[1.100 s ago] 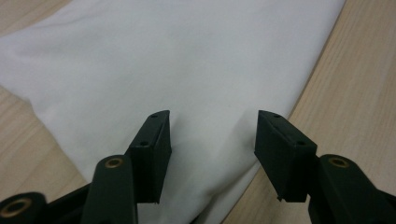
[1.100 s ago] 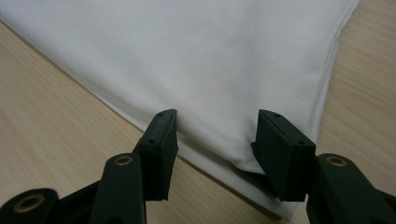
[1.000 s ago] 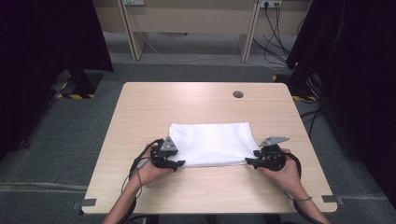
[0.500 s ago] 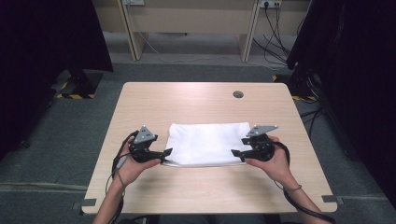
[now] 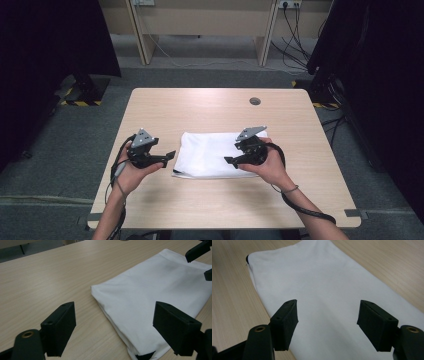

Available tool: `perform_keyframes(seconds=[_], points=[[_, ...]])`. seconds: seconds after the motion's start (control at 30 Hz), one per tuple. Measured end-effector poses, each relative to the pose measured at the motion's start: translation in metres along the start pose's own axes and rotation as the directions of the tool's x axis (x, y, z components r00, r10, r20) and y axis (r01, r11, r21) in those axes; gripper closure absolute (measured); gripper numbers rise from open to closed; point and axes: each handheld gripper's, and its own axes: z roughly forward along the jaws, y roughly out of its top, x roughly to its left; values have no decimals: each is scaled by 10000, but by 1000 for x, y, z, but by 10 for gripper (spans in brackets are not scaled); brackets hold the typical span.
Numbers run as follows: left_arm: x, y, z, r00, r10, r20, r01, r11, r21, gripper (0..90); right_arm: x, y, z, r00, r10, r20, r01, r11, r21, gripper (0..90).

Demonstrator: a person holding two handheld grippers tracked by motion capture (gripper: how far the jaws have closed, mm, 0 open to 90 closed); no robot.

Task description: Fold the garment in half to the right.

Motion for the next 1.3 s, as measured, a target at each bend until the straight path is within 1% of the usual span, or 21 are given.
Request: perform_keyframes(seconds=[0.17, 0.27, 0.37, 0.47, 0.57, 0.63, 0.7, 0.73, 0.77, 0.83, 0.87, 0.9, 1.0, 1.03, 1.07, 1.17, 1.23, 1.3], points=[[1, 6, -2, 9999, 26, -101, -27, 9999, -117, 183, 0, 5, -2, 10000, -82, 27, 82, 10000, -36, 327], [2, 9, -3, 9999, 72, -127, -74, 9999, -152, 184, -3, 7, -7, 10000, -1, 81, 2, 9998, -181, 327], [3, 14, -1, 9997, 185, -137, -186, 9998, -81, 184, -4, 8, -9, 9999, -28, 103, 30, 9998, -205, 327], [6, 19, 5, 9997, 204, -107, -204, 9998, -41, 192, -4, 8, -8, 10000, 2, 91, -1, 9998, -204, 327], [14, 29, 20, 9998, 169, -87, -167, 9996, 207, 194, -3, 9, -3, 10000, -44, -44, 43, 9999, -103, 327], [23, 36, 35, 9999, 86, -79, -83, 9993, 360, 211, -1, 11, 2, 9998, -168, -129, 168, 9999, 3, 329], [30, 42, 50, 9997, 123, -206, -109, 9975, 702, 227, 2, 14, 7, 9995, -181, -248, 182, 9998, 3, 329], [35, 46, 60, 9998, 99, -157, -85, 9960, 892, 235, 3, 15, 9, 9994, -212, -283, 212, 9998, -2, 329], [39, 49, 69, 9999, 52, -140, -38, 9951, 984, 244, 5, 18, 13, 9991, -250, -342, 251, 9997, 18, 329], [45, 53, 84, 9998, 63, -204, -35, 9910, 1339, 254, 8, 21, 18, 9982, -342, -487, 344, 9994, 33, 329], [48, 55, 91, 9999, 67, -141, -46, 9894, 1451, 260, 11, 24, 21, 9976, -403, -556, 406, 9992, 49, 330], [50, 56, 98, 10000, -55, -52, 62, 9882, 1529, 273, 13, 26, 24, 9970, -458, -629, 462, 9989, 54, 330], [57, 56, 116, 9999, -117, -42, 123, 9789, 2039, 295, 21, 33, 32, 9938, -701, -858, 713, 9974, 107, 331], [58, 55, 121, 9999, -120, -19, 122, 9769, 2132, 309, 24, 35, 34, 9930, -742, -922, 758, 9970, 139, 331], [59, 54, 125, 9998, -209, 56, 191, 9750, 2214, 314, 26, 37, 37, 9916, -822, -995, 840, 9964, 143, 331], [57, 52, 137, 9992, -193, 363, 101, 9716, 2363, 344, 34, 42, 47, 9871, -988, -1256, 1020, 9946, 196, 334], [55, 49, 143, 9979, -234, 598, 76, 9678, 2518, 374, 41, 46, 54, 9813, -1164, -1532, 1216, 9923, 249, 335], [54, 46, 148, 9969, -346, 700, 147, 9635, 2672, 405, 48, 49, 62, 9755, -1286, -1784, 1358, 9903, 288, 340]])
